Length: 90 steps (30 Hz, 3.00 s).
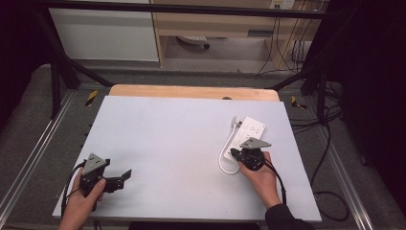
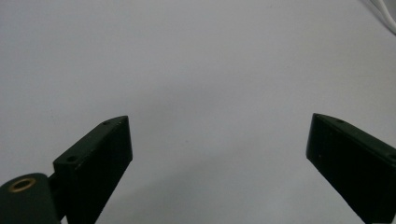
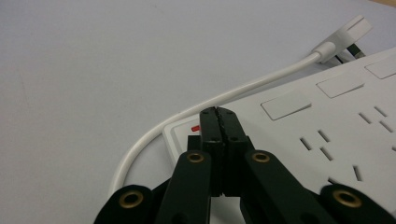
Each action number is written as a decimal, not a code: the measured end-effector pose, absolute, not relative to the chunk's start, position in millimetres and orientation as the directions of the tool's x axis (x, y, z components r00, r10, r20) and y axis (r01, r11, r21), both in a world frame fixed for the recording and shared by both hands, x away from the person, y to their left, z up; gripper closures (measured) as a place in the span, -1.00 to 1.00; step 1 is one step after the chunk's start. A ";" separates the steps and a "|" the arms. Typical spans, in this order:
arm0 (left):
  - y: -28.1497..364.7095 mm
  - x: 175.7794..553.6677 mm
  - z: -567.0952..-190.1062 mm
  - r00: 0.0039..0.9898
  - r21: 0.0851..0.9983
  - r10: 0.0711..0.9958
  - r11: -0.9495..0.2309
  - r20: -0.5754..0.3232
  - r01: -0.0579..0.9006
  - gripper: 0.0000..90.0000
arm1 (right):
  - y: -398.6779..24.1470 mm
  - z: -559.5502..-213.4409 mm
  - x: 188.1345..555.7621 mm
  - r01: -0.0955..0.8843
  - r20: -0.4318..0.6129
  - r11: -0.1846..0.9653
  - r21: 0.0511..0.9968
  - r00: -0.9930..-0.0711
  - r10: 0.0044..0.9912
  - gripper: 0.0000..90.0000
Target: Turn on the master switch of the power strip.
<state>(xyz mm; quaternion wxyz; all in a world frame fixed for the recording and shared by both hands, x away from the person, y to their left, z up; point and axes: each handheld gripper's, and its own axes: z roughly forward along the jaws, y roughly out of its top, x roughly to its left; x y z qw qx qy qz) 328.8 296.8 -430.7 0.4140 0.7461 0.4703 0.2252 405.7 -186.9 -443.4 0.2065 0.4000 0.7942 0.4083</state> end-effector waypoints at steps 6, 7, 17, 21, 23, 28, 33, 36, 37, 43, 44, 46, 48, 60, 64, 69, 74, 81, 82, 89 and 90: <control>296.9 328.7 -430.8 0.455 0.829 0.889 -0.214 -0.054 0.517 -0.84 | -183.3 -442.6 405.2 0.456 -0.026 0.372 0.808 -0.604 0.797 1.00; 296.9 328.7 -430.8 0.455 0.829 0.889 -0.215 -0.053 0.517 -0.84 | -183.4 -442.4 405.3 0.454 -0.032 0.377 0.808 -0.604 0.796 1.00; 297.0 328.6 -430.9 0.457 0.827 0.888 -0.218 -0.052 0.518 -0.84 | -185.0 -442.4 405.2 0.460 -0.025 0.367 0.808 -0.597 0.802 1.00; 297.0 329.0 -431.2 0.455 0.827 0.889 -0.217 -0.052 0.519 -0.84 | -185.1 -442.4 404.9 0.445 -0.044 0.381 0.811 -0.602 0.797 1.00; 297.6 328.9 -431.1 0.456 0.827 0.889 -0.217 -0.052 0.518 -0.84 | -184.7 -442.1 404.6 0.443 -0.051 0.385 0.809 -0.601 0.797 1.00; 297.6 328.9 -430.9 0.457 0.828 0.888 -0.216 -0.053 0.517 -0.84 | -186.8 -442.5 405.0 0.449 -0.034 0.368 0.814 -0.596 0.802 1.00; 297.8 329.2 -431.2 0.456 0.826 0.888 -0.218 -0.053 0.520 -0.84 | -187.4 -442.5 405.5 0.449 -0.031 0.366 0.815 -0.597 0.802 1.00; 297.9 329.2 -431.3 0.454 0.826 0.889 -0.215 -0.055 0.521 -0.84 | -189.0 -442.1 405.8 0.449 -0.022 0.353 0.821 -0.593 0.805 1.00; 297.8 329.2 -431.3 0.454 0.826 0.889 -0.215 -0.055 0.521 -0.84 | -189.5 -441.6 405.8 0.453 -0.019 0.349 0.820 -0.588 0.809 1.00; 297.9 329.2 -431.2 0.455 0.827 0.889 -0.216 -0.054 0.520 -0.84 | -191.4 -442.2 406.5 0.449 -0.019 0.347 0.824 -0.589 0.808 1.00; 298.0 329.2 -431.2 0.454 0.827 0.889 -0.214 -0.054 0.519 -0.84 | -191.5 -442.2 406.5 0.449 -0.019 0.346 0.824 -0.588 0.808 1.00; 298.0 329.2 -431.2 0.455 0.827 0.889 -0.215 -0.055 0.519 -0.84 | -191.6 -442.4 406.5 0.448 -0.019 0.346 0.825 -0.589 0.808 1.00; 297.9 329.1 -431.1 0.455 0.827 0.889 -0.216 -0.053 0.518 -0.84 | -191.7 -442.5 406.5 0.448 -0.016 0.343 0.826 -0.589 0.808 1.00; 297.9 329.0 -431.0 0.456 0.828 0.889 -0.217 -0.052 0.518 -0.84 | -192.8 -439.6 405.0 0.427 -0.006 0.317 0.847 -0.588 0.809 1.00; 298.0 329.0 -431.0 0.455 0.828 0.889 -0.216 -0.052 0.517 -0.84 | -193.4 -438.8 404.9 0.424 -0.004 0.312 0.850 -0.588 0.809 1.00; 298.2 328.9 -430.8 0.456 0.828 0.889 -0.216 -0.053 0.517 -0.84 | -193.8 -437.1 404.4 0.422 0.007 0.298 0.856 -0.586 0.810 1.00; 298.3 328.8 -430.6 0.456 0.829 0.888 -0.216 -0.053 0.516 -0.84 | -194.2 -434.5 403.6 0.416 0.018 0.283 0.864 -0.588 0.809 1.00; 298.8 328.5 -430.3 0.455 0.830 0.889 -0.214 -0.054 0.516 -0.84 | -194.7 -431.1 402.4 0.416 0.036 0.263 0.870 -0.587 0.809 0.93; 298.9 328.5 -430.3 0.455 0.830 0.889 -0.213 -0.055 0.515 -0.84 | -194.7 -430.5 402.3 0.415 0.038 0.259 0.872 -0.585 0.810 0.91; 299.0 328.3 -430.2 0.453 0.831 0.889 -0.208 -0.058 0.515 -0.84 | -194.6 -425.9 401.2 0.412 0.053 0.242 0.878 -0.587 0.808 0.77; 299.1 328.2 -430.2 0.453 0.832 0.889 -0.208 -0.058 0.515 -0.84 | -194.7 -425.4 401.2 0.412 0.052 0.242 0.878 -0.587 0.808 0.75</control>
